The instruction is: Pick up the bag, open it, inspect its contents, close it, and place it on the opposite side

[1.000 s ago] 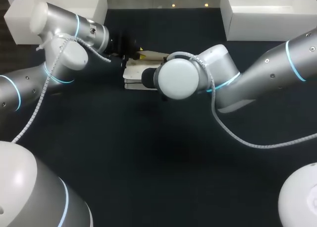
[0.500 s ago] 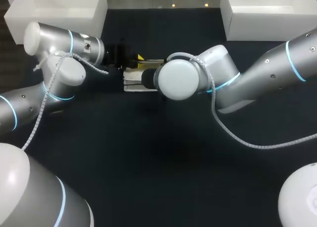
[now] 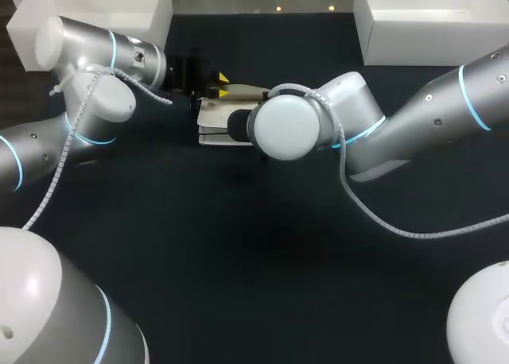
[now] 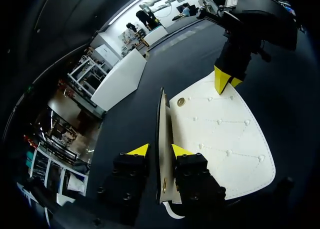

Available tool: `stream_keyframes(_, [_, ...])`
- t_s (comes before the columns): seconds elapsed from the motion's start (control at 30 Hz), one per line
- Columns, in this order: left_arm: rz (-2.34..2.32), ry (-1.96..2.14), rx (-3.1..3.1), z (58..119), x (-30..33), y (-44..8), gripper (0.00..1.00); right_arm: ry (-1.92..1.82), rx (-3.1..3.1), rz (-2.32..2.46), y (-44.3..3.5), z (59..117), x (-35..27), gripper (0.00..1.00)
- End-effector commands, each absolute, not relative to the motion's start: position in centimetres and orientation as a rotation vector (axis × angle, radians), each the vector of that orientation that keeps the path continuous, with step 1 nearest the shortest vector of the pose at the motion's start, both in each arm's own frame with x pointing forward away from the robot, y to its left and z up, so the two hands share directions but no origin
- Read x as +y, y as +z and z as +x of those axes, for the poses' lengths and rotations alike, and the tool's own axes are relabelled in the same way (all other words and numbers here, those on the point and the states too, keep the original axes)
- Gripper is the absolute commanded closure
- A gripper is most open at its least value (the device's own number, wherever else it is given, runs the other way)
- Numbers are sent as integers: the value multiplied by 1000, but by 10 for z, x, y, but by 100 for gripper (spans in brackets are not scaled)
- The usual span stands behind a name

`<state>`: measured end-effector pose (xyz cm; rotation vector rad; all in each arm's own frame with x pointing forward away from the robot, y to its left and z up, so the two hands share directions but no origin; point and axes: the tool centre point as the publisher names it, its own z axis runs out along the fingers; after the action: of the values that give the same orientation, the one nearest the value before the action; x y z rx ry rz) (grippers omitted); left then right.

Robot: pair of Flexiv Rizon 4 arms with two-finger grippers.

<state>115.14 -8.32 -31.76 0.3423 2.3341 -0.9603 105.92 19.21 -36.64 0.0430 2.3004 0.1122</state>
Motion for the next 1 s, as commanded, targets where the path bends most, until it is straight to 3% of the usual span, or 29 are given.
stream_keyframes(0.03, [353,-966,2325,1153,-87,-320,100,114,2297,43,-368,1059,192,100])
stream_keyframes(0.47, [454,-926,2233,1107,-79,-348,100,114,2297,43,-368,1059,192,100])
stream_keyframes(1.0, [460,-929,2225,1118,-79,-358,100,114,2297,43,-368,1059,192,100])
